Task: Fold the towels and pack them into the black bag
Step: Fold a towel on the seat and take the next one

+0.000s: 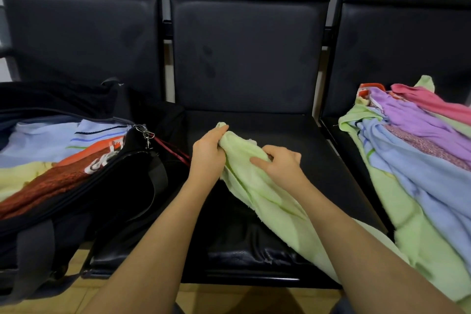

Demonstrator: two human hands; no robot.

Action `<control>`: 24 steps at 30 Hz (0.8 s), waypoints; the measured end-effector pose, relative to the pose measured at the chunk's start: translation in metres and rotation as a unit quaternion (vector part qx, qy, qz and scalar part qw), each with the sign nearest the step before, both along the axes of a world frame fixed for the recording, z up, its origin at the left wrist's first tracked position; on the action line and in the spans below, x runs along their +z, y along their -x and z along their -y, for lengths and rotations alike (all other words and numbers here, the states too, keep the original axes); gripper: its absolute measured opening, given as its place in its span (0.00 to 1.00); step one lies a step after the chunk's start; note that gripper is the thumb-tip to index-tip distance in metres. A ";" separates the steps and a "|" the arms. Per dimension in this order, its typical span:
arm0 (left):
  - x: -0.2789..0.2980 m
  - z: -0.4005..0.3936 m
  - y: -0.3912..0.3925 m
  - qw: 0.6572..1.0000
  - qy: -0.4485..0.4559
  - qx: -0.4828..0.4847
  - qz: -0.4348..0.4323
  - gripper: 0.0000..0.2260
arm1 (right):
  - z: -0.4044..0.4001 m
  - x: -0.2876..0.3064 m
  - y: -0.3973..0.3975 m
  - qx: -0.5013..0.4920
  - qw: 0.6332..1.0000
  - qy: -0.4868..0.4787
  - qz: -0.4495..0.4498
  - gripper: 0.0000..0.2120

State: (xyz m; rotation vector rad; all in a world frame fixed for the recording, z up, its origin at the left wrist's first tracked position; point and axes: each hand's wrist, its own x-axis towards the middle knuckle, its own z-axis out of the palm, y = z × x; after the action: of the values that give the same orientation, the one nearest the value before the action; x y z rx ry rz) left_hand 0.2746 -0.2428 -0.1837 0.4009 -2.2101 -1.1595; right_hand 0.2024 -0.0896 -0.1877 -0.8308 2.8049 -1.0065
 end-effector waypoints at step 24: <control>0.007 -0.044 0.007 0.997 -0.042 -0.064 0.018 0.10 | -0.005 0.037 -0.009 0.055 0.928 0.368 0.003 0.09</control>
State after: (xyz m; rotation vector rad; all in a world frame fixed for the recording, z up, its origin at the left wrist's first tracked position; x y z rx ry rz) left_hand 0.2675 -0.1990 -0.1770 0.3226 -2.2515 -1.3263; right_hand 0.2114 -0.0845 -0.1507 -0.9993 2.3036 -2.0708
